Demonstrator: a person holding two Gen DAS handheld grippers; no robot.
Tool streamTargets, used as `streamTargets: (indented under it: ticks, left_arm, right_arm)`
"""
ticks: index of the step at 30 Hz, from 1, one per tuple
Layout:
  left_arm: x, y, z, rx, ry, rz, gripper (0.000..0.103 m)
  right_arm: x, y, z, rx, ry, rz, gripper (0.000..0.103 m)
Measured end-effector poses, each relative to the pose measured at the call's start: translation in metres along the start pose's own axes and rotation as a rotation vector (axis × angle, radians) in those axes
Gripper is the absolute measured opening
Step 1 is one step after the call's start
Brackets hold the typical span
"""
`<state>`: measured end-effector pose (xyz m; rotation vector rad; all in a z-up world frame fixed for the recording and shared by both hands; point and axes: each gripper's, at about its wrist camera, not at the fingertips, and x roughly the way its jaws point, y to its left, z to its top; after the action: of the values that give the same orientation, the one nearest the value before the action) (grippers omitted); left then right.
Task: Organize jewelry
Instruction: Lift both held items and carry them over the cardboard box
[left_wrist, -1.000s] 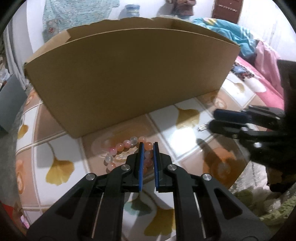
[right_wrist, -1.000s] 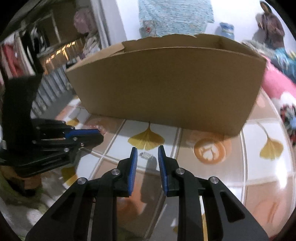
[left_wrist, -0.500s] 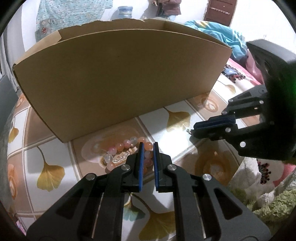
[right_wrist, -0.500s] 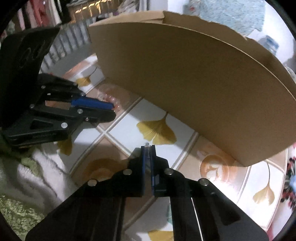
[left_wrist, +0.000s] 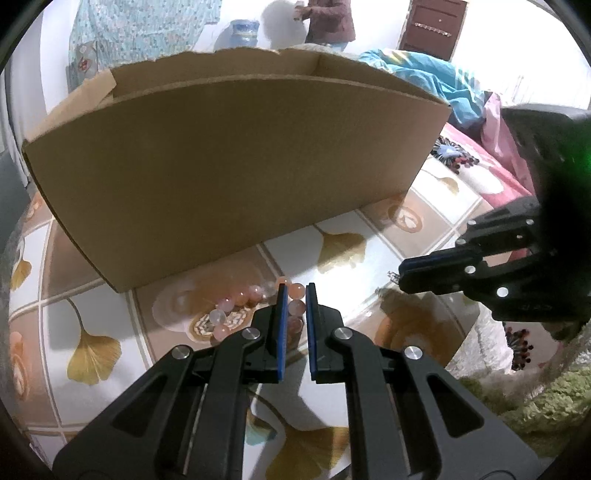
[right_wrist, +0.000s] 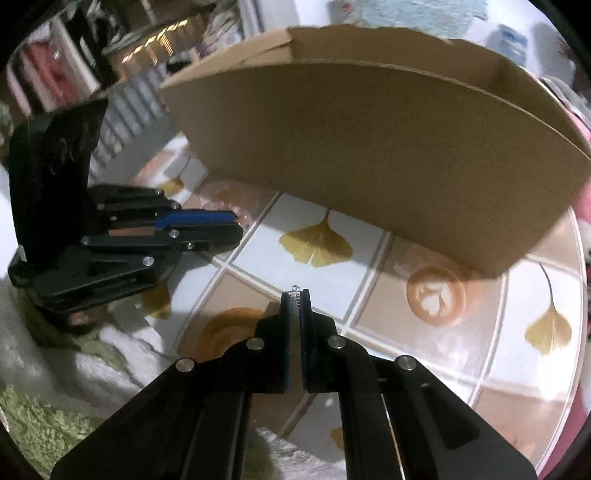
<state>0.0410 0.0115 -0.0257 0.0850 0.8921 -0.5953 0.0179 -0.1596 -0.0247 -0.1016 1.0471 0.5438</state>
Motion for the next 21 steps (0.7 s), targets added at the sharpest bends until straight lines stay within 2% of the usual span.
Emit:
streamTargets:
  ticks: [7,10,14,17,21]
  left_arm:
    - [-0.039,-0.016,0.011,0.015,-0.060,-0.006,0.008]
    - [-0.069,-0.017,0.026,-0.016,-0.112,-0.063,0.008]
    - [-0.107,-0.019,0.052,-0.017,-0.196,-0.116,0.008]
    - [-0.131,-0.019,0.075,-0.014,-0.253,-0.158,0.008]
    - [-0.137,-0.017,0.110,-0.016,-0.283,-0.200,0.008]
  right_arm:
    - [-0.059,-0.004,-0.011,0.068,-0.194,0.016,0.005]
    - [-0.085,-0.006,-0.008,0.069,-0.283,0.031,0.005]
    - [-0.115,-0.008,0.010,0.055,-0.398,0.059,0.005]
    - [-0.130,-0.011,0.026,0.037,-0.447,0.062,0.005]
    - [-0.145,-0.020,0.055,0.033,-0.491,0.071,0.005]
